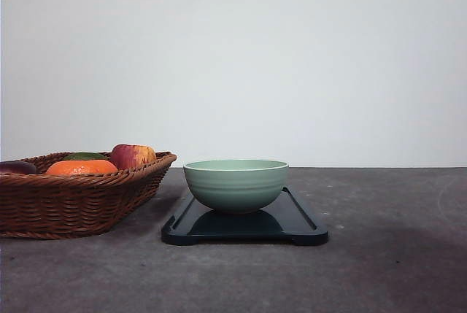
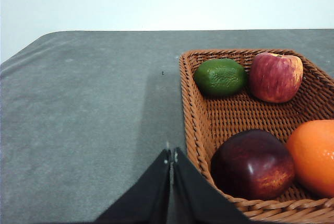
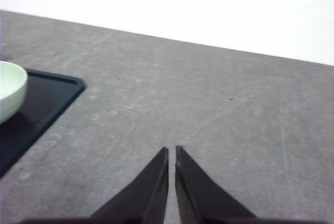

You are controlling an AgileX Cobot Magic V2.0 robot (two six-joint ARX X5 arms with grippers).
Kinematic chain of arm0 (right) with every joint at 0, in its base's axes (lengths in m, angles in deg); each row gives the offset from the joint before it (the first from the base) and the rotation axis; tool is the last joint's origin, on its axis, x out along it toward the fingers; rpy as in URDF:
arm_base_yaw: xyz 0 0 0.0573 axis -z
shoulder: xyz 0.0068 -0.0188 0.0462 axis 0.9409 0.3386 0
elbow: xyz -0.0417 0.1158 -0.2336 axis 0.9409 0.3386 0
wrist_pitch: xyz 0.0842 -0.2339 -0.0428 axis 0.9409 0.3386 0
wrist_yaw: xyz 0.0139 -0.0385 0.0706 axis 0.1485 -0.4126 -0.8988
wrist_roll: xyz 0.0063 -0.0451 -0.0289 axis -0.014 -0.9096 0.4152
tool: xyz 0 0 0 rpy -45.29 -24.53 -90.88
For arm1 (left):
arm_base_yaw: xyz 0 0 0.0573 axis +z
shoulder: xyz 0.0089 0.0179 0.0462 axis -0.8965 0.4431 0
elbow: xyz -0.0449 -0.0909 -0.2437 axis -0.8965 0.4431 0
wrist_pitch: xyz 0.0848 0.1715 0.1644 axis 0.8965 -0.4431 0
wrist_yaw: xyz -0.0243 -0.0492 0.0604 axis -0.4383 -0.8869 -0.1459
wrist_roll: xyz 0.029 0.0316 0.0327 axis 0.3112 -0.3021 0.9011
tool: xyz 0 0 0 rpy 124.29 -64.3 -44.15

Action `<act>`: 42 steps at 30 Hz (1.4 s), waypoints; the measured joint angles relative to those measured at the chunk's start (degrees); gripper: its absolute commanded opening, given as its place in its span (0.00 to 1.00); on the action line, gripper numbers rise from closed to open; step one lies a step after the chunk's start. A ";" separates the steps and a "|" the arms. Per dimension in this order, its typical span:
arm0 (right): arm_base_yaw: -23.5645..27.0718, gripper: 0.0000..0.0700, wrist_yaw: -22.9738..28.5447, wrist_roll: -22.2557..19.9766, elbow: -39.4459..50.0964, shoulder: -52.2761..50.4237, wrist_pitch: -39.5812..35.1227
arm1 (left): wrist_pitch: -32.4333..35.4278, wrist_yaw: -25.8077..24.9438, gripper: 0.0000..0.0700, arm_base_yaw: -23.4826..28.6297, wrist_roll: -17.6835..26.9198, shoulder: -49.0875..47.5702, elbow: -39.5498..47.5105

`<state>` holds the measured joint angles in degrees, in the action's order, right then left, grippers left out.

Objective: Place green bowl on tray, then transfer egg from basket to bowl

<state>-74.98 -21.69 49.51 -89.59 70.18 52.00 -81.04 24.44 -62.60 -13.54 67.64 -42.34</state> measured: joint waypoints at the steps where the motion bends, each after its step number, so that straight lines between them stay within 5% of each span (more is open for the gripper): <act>1: 0.29 0.02 0.02 0.00 0.95 -1.54 -0.08 | 0.00 0.00 0.00 0.00 0.00 0.00 0.00; 7: 0.44 0.02 0.00 -0.02 2.92 -7.90 2.71 | -0.02 0.00 0.00 0.00 0.00 0.00 0.00; 42: 0.44 0.02 -0.01 -0.02 2.92 -7.82 0.23 | -0.04 0.00 0.00 0.00 0.00 0.00 0.00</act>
<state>-74.55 -21.70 49.49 -86.68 62.36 52.23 -81.08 24.44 -62.60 -13.54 67.64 -42.34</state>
